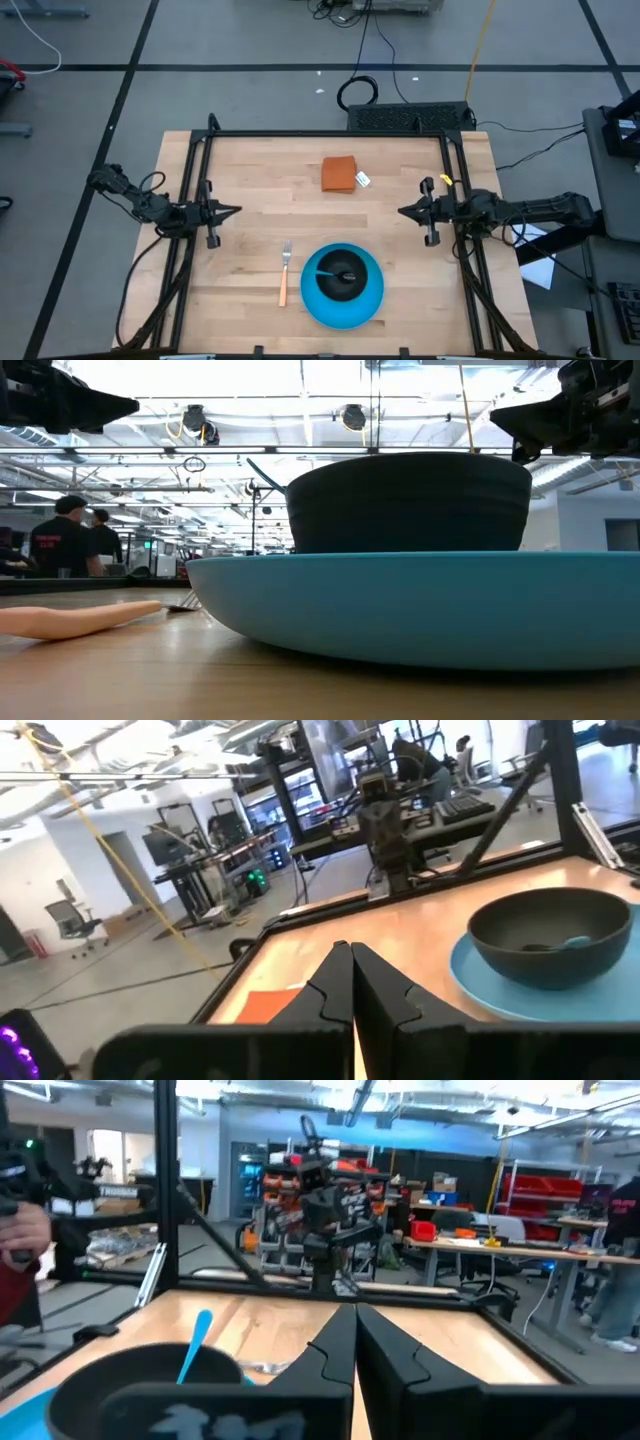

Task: Set table place
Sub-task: Return to Home Position

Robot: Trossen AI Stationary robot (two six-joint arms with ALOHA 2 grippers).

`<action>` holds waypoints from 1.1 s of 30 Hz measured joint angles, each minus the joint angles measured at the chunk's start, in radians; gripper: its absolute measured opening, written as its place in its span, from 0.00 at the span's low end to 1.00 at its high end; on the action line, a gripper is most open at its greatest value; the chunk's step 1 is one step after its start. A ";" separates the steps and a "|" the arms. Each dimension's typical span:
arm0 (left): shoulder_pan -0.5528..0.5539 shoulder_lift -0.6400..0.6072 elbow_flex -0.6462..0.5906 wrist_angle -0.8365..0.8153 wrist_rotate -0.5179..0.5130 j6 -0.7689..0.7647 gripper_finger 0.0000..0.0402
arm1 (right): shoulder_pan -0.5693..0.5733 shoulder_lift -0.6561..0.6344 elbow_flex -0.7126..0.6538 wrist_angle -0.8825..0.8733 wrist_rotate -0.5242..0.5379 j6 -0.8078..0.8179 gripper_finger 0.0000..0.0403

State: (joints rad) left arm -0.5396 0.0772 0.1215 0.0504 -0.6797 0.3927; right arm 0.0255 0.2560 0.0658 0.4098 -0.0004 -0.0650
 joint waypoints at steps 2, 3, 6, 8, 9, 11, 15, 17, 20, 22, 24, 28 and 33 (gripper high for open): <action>-0.002 0.000 0.000 -0.001 0.013 0.003 0.00 | -0.006 -0.039 0.001 -0.025 -0.001 0.015 0.00; -0.005 0.000 0.000 -0.001 0.027 0.008 0.00 | -0.007 -0.057 0.002 -0.047 -0.002 0.023 0.00; -0.017 0.000 0.000 0.010 0.089 0.038 0.00 | -0.007 -0.109 0.002 -0.118 -0.004 0.034 0.00; -0.019 0.000 0.000 0.026 0.161 0.081 0.00 | -0.007 -0.146 0.002 -0.152 -0.004 0.033 0.00; -0.019 0.000 0.000 0.036 0.197 0.108 0.00 | -0.007 -0.161 0.002 -0.165 -0.004 0.031 0.00; -0.015 0.000 0.000 0.057 0.241 0.153 0.00 | -0.007 -0.184 0.002 -0.187 -0.004 0.029 0.00; 0.016 0.000 0.000 0.110 0.238 0.209 0.00 | -0.007 -0.204 0.002 -0.197 -0.004 0.034 0.00; 0.046 0.000 0.000 0.109 0.237 0.228 0.00 | -0.007 -0.204 0.002 -0.208 -0.005 0.030 0.00; 0.109 0.000 0.000 0.103 0.236 0.214 0.00 | -0.007 -0.204 0.002 -0.214 -0.004 0.025 0.00; 0.157 0.000 0.000 0.087 0.244 0.197 0.00 | -0.007 -0.204 0.002 -0.211 -0.005 0.024 0.00; 0.209 0.000 0.000 0.068 0.284 0.166 0.00 | -0.007 -0.204 0.002 -0.206 -0.004 0.024 0.00; 0.311 0.000 0.000 0.002 0.405 0.085 0.00 | -0.007 -0.204 0.002 -0.215 -0.005 0.034 0.00; 0.426 0.000 0.000 -0.033 0.524 -0.032 0.00 | -0.007 -0.204 0.002 -0.244 -0.038 0.064 0.00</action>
State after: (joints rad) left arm -0.1136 0.0772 0.1215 0.0177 -0.1557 0.3607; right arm 0.0185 0.0525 0.0677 0.1655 -0.0389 -0.0006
